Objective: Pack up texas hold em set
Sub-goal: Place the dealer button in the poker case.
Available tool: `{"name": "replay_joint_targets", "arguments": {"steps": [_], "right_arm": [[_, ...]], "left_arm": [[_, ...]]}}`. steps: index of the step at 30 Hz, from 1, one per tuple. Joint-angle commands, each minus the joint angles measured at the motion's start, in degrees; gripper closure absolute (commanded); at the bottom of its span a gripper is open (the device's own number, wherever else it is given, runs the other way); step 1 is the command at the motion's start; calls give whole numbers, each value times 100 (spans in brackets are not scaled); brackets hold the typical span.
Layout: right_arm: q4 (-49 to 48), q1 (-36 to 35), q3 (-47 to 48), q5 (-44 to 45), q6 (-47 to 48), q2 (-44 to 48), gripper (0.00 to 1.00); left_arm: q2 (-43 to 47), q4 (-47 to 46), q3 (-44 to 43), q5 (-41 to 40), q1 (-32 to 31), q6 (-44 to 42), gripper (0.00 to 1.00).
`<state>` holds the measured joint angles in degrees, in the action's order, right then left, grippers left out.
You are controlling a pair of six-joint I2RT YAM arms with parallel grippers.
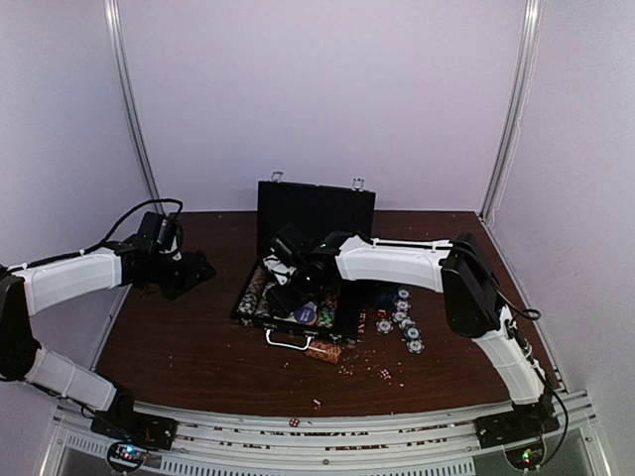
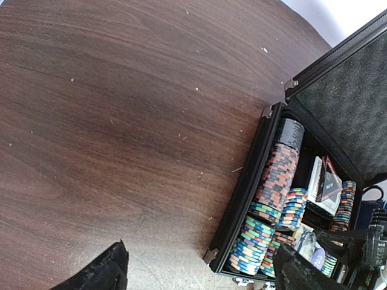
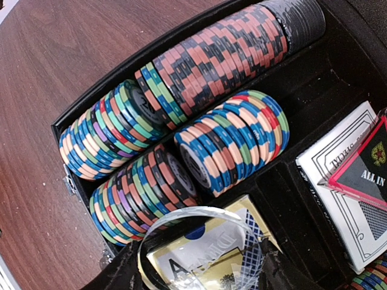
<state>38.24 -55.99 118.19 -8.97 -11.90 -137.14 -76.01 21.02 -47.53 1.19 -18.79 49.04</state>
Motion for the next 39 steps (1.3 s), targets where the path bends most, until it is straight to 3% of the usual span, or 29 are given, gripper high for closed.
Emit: {"name": "replay_joint_targets", "arguments": {"steps": [1,31,39], "right_arm": [[83,-32,82,36,39,-21,51],[73,-34,-747,314,-40,229,49],[11,-31,-558,230,-83,195,35]], "left_arm": [[-46,-175,-72,27,21,2,14],[138,-242,182,29,18,71,14],[247,-243,239,42,16,6,14]]}}
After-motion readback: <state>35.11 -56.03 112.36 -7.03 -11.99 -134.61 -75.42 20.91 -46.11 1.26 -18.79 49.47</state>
